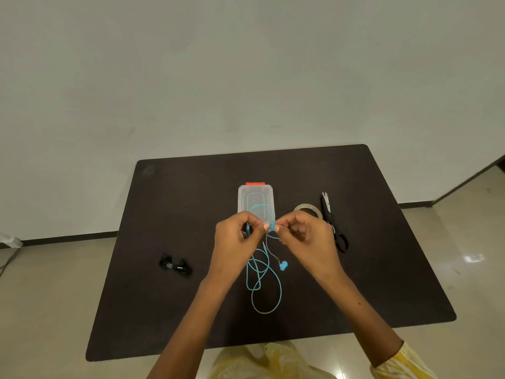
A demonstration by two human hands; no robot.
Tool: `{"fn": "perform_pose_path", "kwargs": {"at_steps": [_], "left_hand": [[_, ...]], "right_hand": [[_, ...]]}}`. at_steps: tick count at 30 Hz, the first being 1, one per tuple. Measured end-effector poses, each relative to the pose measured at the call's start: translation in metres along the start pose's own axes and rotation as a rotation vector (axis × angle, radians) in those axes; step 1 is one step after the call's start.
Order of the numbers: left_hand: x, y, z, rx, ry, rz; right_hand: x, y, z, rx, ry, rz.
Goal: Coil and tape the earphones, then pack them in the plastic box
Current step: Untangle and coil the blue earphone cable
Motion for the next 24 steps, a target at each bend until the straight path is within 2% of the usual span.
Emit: {"fn": "perform_pose_path", "kwargs": {"at_steps": [3, 7, 10, 13, 17, 19, 21, 24], "left_hand": [[0.000, -0.004, 0.000, 0.055, 0.007, -0.123], [-0.008, -0.009, 0.000, 0.160, -0.127, -0.326], [-0.014, -0.010, -0.002, 0.209, -0.193, -0.407], [-0.015, -0.010, -0.003, 0.211, -0.210, -0.401], [-0.002, -0.012, -0.001, 0.202, -0.141, -0.394], [0.006, -0.013, 0.002, 0.202, -0.146, -0.355], [0.007, -0.013, 0.002, 0.198, -0.221, -0.278], [0.008, -0.009, 0.002, 0.158, -0.281, -0.204]], "right_hand": [[-0.002, -0.005, -0.001, 0.057, -0.019, -0.054], [0.004, -0.012, -0.002, 0.167, 0.053, -0.138], [0.007, -0.011, -0.004, 0.157, 0.101, -0.095], [0.004, 0.002, -0.001, 0.026, 0.048, 0.089], [-0.001, 0.027, 0.001, -0.241, -0.064, 0.405], [0.004, 0.035, 0.000, -0.300, -0.096, 0.472], [0.013, 0.040, -0.003, -0.273, -0.112, 0.400], [0.024, 0.045, -0.003, -0.144, -0.148, 0.148]]}}
Point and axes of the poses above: each hand's wrist, its own z-axis towards the middle knuckle, its own x-axis out of the back of the hand, y = z × x, the point moved 9 cm from there along z, towards the middle knuckle
